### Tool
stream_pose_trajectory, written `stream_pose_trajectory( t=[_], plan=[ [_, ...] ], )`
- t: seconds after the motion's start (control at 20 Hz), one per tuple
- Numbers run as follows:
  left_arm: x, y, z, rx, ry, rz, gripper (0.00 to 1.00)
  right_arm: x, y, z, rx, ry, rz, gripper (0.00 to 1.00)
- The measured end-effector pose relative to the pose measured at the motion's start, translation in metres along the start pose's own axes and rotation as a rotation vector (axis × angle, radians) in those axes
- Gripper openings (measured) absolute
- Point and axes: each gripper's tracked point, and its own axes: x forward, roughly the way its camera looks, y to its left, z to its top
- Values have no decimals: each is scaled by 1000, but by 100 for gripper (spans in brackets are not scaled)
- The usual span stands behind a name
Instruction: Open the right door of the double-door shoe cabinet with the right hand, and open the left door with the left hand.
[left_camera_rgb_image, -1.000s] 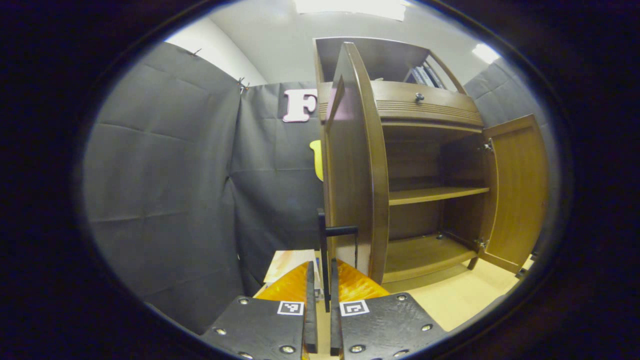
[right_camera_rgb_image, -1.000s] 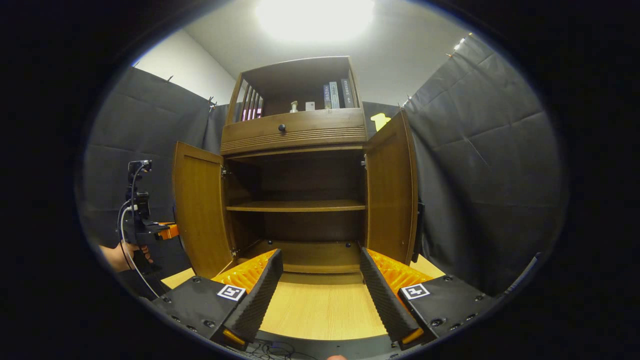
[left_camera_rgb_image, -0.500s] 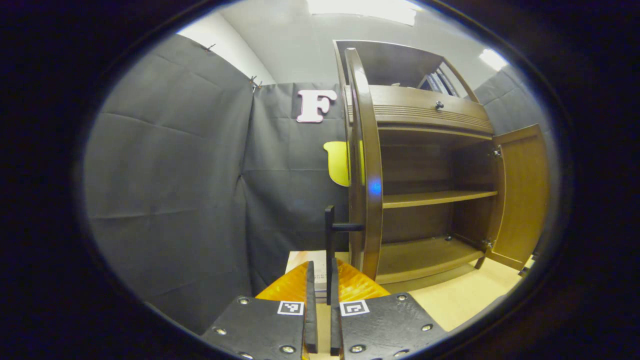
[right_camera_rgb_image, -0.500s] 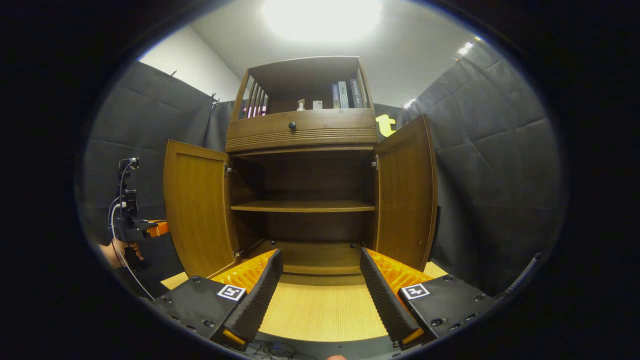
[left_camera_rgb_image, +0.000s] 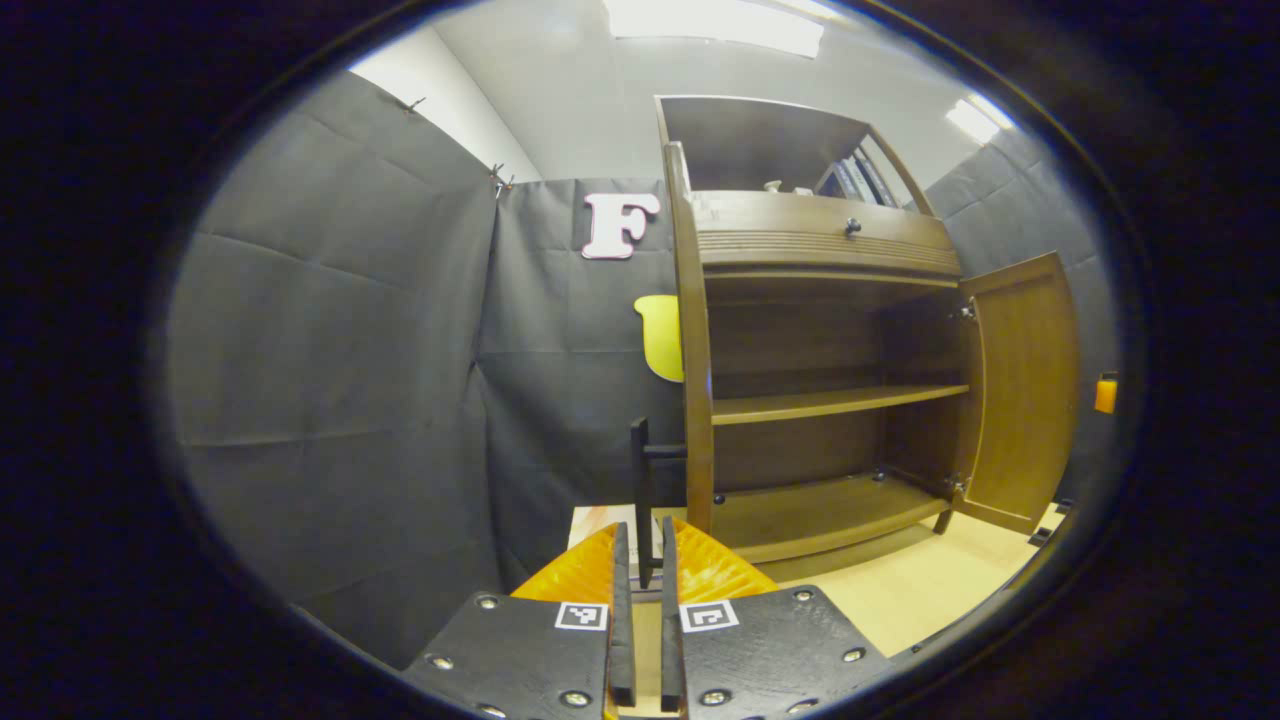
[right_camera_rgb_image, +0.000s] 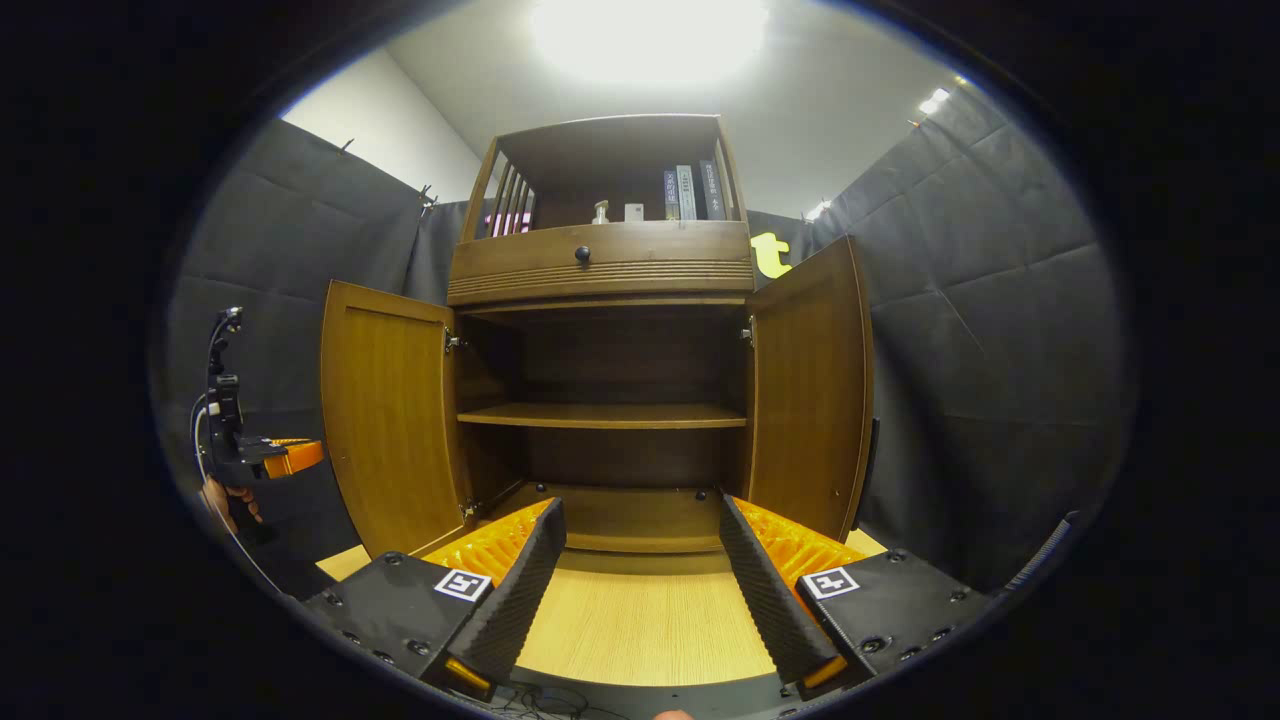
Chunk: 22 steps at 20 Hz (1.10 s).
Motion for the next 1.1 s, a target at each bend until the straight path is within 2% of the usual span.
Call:
stream_pose_trajectory(
  t=[0.1,0.15,0.2,0.25,0.3,0.4,0.5,0.6,0.65,0.7,0.75,0.8,0.85,1.0,1.1],
  plan=[
    [-18,-8,16,-7,-22,1,11,-3,-5,2,1,-5,7,97],
    [-29,-11,24,-7,-35,2,14,-6,-7,5,-1,-10,12,92],
    [-38,-16,33,-5,-45,3,14,-9,-10,7,-5,-14,17,97],
    [-47,-21,42,-3,-55,3,11,-12,-13,7,-8,-15,22,92],
    [-55,-27,48,-1,-65,0,11,-15,-15,8,-11,-16,26,97],
    [-71,-41,59,-3,-80,-5,14,-21,-22,11,-10,-21,33,97],
    [-83,-53,63,-3,-82,-14,8,-28,-28,13,-10,-28,37,97],
    [-92,-62,70,6,-88,-20,14,-34,-34,15,-10,-33,37,97],
    [-96,-67,75,12,-93,-22,14,-36,-37,14,-9,-27,37,97],
    [-104,-70,75,16,-94,-23,14,-38,-40,15,-7,-24,34,92],
    [-108,-74,77,16,-95,-31,14,-41,-42,17,-5,-29,30,97],
    [-111,-76,78,18,-97,-32,14,-43,-44,20,-4,-33,26,92],
    [-112,-75,79,22,-95,-27,14,-44,-46,23,-4,-38,21,97],
    [-111,-76,76,37,-82,-10,11,-43,-47,32,-8,-57,14,97],
    [-110,-76,77,42,-80,-5,14,-46,-49,36,-14,-66,11,97]
  ],
)
